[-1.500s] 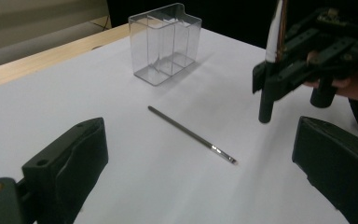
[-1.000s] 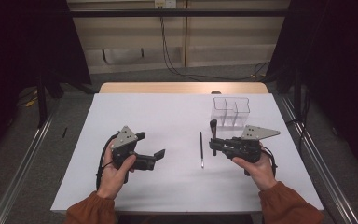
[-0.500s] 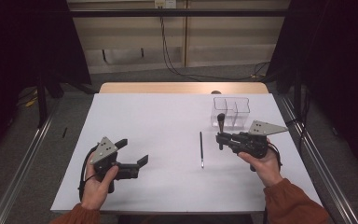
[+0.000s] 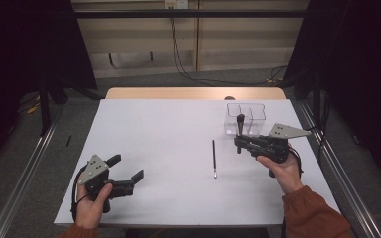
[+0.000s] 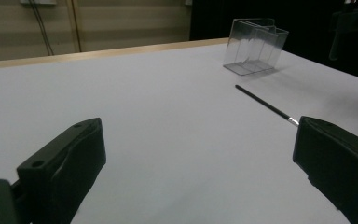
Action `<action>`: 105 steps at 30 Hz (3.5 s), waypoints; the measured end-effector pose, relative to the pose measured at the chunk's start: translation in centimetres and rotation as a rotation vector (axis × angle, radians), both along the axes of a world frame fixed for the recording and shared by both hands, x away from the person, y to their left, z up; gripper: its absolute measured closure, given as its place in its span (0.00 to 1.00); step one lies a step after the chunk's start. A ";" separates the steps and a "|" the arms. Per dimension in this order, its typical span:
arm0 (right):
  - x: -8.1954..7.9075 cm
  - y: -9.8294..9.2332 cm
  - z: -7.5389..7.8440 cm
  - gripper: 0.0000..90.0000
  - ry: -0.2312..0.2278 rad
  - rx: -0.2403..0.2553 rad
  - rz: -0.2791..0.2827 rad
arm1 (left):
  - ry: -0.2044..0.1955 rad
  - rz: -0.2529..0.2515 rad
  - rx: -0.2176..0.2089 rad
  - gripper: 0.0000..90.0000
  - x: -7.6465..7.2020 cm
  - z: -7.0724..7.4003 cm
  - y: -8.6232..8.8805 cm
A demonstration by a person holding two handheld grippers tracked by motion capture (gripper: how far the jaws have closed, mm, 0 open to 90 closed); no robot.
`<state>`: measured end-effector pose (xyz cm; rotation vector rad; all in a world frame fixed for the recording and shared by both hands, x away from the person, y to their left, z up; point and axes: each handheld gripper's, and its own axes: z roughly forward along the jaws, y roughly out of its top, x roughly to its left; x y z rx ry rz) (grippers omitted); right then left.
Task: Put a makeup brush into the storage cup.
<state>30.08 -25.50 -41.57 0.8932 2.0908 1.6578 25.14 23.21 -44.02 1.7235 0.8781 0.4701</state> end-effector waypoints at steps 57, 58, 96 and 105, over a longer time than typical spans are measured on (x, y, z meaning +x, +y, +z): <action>9.3 -5.1 1.4 0.89 -0.037 -0.043 -0.325 | -0.035 0.040 -0.015 0.02 -0.1 -0.5 0.7; 9.5 -5.1 1.4 0.89 -0.040 -0.045 -0.327 | -0.033 0.040 -0.016 0.02 -0.1 -0.5 0.8; 10.7 -6.7 -2.4 0.89 0.042 -0.038 -0.380 | -0.033 0.003 -0.006 0.02 -0.3 -0.4 1.0; 10.6 -6.8 -3.3 0.89 0.069 -0.040 -0.378 | -0.030 0.015 -0.003 0.02 -0.1 -0.5 1.4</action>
